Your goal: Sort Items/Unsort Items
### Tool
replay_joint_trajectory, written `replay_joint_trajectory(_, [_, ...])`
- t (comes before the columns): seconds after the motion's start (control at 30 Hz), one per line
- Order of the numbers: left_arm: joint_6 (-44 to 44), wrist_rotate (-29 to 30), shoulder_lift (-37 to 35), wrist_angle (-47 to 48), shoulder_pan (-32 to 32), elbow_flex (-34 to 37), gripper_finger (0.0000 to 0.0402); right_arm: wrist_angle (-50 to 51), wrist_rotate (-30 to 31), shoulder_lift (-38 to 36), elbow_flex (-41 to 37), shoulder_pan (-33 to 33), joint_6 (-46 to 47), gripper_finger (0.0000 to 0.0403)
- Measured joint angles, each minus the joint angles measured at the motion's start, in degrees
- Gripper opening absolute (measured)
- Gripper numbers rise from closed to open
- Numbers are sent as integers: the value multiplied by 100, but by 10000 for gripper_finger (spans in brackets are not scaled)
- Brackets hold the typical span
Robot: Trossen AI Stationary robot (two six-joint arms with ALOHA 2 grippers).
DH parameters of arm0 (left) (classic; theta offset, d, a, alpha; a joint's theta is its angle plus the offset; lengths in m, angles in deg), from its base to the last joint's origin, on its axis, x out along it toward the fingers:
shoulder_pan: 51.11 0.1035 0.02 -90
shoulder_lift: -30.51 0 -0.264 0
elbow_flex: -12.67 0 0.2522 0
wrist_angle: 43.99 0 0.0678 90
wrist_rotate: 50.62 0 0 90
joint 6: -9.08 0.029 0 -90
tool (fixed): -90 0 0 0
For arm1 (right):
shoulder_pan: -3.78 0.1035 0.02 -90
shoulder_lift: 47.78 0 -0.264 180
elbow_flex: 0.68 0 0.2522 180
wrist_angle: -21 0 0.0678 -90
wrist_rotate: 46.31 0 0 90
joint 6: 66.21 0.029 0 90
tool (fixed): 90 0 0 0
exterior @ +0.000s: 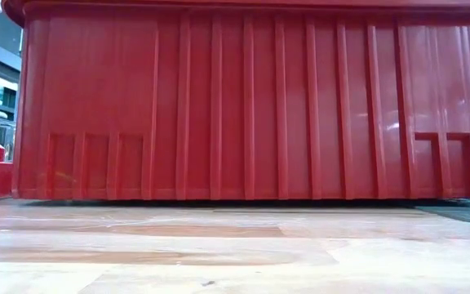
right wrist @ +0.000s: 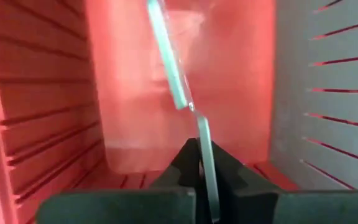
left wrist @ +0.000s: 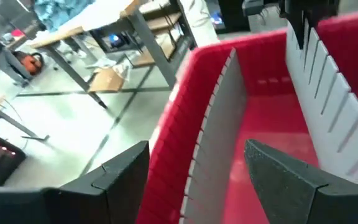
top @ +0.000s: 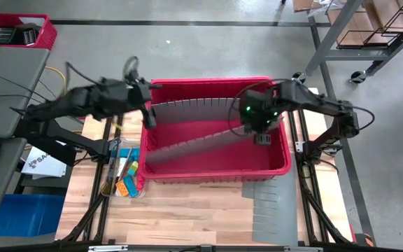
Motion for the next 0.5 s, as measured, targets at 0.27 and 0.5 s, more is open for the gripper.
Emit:
replay_joint_trajectory(0.27, [403, -1298, 499, 3046, -136, -1870, 257, 24, 88, -8, 653, -445, 391, 0])
replay_joint_trajectory(0.5, [103, -2011, 1097, 4300, -330, -2632, 257, -8, 118, -1, 655, -680, 402, 0])
